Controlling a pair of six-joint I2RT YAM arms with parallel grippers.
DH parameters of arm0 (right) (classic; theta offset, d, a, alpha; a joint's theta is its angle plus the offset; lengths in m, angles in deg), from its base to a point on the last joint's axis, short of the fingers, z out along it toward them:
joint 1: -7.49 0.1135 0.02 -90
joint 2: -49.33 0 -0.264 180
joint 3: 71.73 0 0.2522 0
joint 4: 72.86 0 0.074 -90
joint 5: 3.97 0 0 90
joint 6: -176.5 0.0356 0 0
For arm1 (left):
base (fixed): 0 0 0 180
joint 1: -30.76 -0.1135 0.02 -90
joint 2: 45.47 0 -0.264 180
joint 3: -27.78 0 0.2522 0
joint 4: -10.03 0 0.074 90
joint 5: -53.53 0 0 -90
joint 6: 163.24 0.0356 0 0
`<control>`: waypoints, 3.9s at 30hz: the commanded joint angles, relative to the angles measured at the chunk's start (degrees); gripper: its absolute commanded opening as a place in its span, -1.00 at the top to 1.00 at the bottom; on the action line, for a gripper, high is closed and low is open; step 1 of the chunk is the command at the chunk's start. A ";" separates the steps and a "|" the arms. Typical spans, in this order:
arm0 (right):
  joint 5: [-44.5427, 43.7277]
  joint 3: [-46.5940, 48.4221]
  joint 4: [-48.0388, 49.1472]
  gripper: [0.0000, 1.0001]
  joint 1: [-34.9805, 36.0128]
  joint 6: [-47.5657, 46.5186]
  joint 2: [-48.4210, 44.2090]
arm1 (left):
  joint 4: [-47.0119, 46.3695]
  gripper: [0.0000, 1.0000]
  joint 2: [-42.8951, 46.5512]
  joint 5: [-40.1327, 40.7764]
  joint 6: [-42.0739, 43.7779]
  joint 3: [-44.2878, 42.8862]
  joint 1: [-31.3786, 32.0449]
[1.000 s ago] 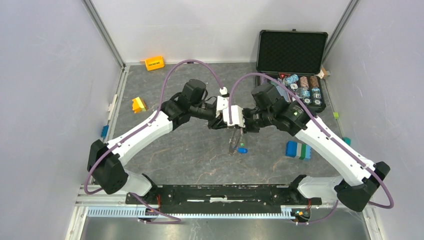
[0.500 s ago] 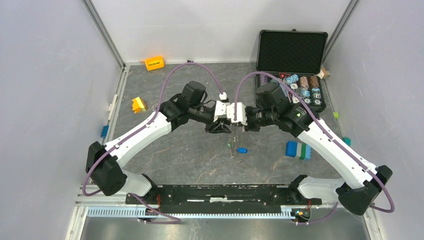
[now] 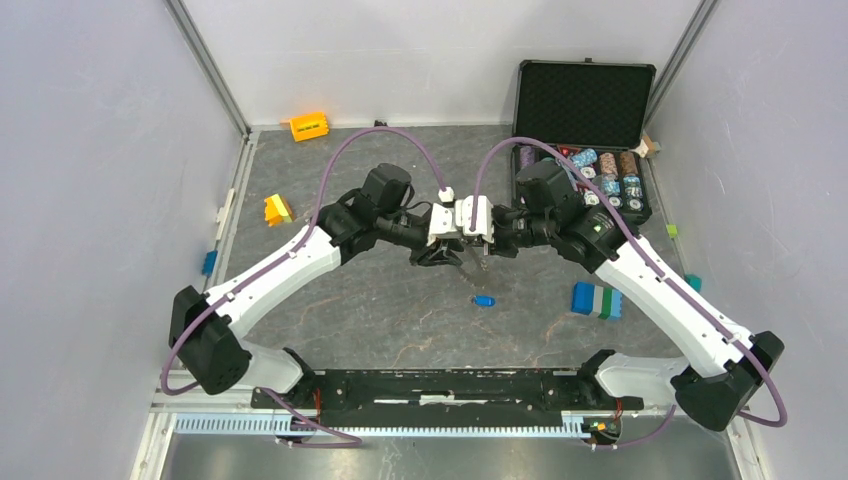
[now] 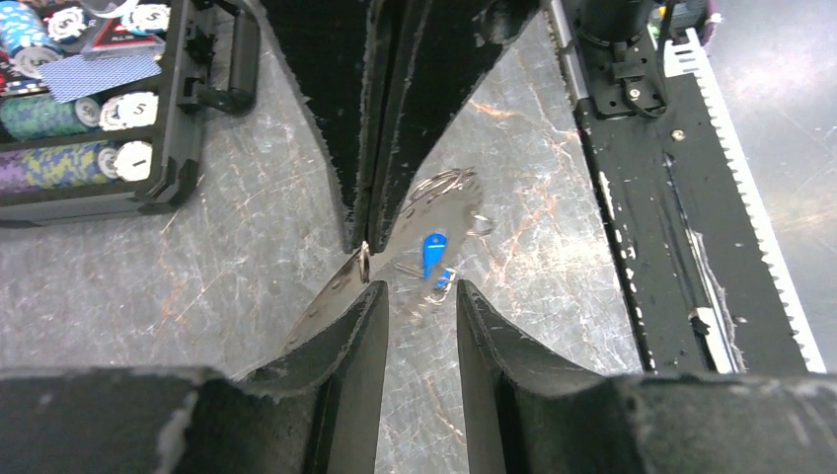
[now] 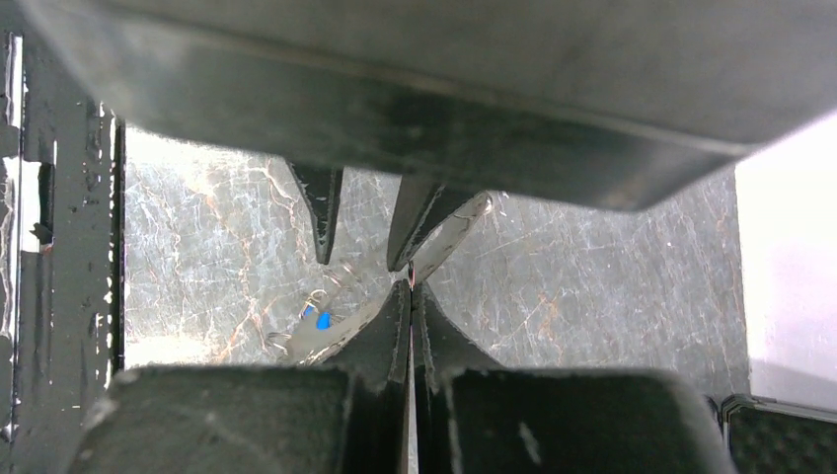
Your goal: Put the keys on the keyring
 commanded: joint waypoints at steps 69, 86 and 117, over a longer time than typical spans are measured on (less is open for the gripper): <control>15.65 -6.52 7.55 1.00 -7.33 4.23 -3.61 | -16.16 0.63 2.04 -2.82 -8.33 5.18 -0.40; 14.69 -8.02 10.20 0.89 -8.03 7.09 -3.57 | -17.98 0.95 2.33 -4.23 -11.58 6.10 0.21; 21.23 -15.69 11.89 0.29 -9.88 1.26 -7.87 | -30.05 0.95 5.55 -13.47 -19.41 11.72 -3.66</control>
